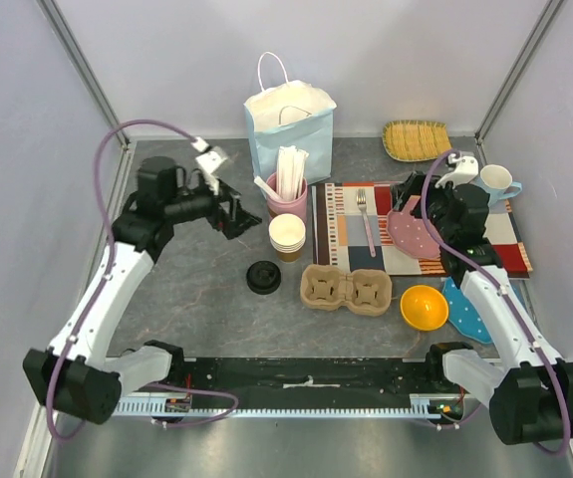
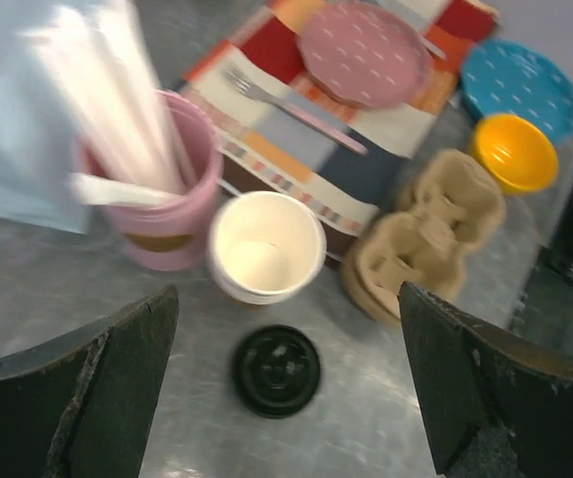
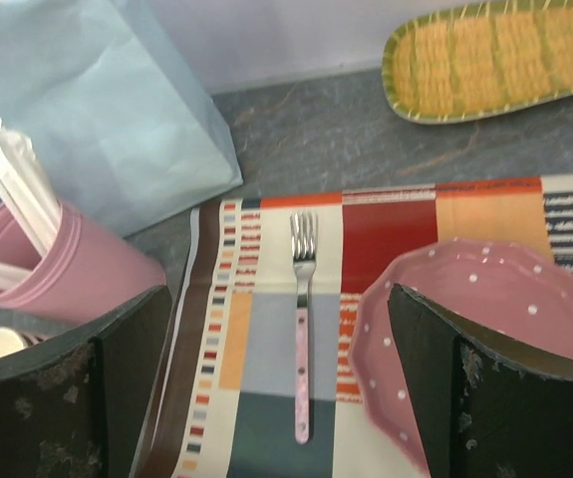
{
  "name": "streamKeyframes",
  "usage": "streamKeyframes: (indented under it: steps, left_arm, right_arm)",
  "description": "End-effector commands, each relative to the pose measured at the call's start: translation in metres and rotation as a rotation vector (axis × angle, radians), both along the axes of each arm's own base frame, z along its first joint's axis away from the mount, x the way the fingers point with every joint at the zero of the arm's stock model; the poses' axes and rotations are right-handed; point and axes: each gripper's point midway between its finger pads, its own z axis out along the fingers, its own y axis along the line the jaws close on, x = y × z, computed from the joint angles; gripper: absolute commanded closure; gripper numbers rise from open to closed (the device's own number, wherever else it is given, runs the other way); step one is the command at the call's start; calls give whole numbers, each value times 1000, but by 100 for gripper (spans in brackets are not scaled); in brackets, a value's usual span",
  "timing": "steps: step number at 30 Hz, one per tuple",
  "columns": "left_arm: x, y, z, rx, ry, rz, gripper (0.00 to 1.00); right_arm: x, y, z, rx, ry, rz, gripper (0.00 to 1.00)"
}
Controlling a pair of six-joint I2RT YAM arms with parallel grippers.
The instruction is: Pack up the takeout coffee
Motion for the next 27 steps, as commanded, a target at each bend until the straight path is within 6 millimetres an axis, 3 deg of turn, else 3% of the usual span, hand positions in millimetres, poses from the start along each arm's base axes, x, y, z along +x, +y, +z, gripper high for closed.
streamKeyframes:
  steps: [1,2,4,5,7,9,11,13,17,22,27]
  left_arm:
    - [-57,-35,-34,203,215,-174,6]
    - [-47,-35,-46,279,228,-127,15]
    - [-47,-48,-44,319,253,-97,35]
    - [-33,-43,-50,356,266,-9,65]
    - [-11,-43,-56,351,335,130,76]
    - [9,-35,-62,341,377,291,76]
    - [18,-39,-60,307,377,330,67]
    - [25,-43,-69,301,417,362,65]
    - [35,-43,-91,334,487,421,67]
    - [43,-58,-100,298,526,408,70]
    - [53,-61,-112,313,543,435,70]
  right_arm:
    - [-13,10,11,25,26,25,2]
    - [-14,11,12,27,23,27,2]
    - [-22,14,6,35,46,34,2]
    - [-23,15,6,35,45,36,2]
    - [-28,14,7,35,42,31,2]
    - [-31,14,6,36,40,31,2]
    - [-34,14,10,37,28,31,2]
    - [-37,14,12,35,17,32,2]
    - [-40,13,8,24,18,32,2]
    - [-41,10,4,10,34,24,2]
    - [-42,8,4,8,31,15,2]
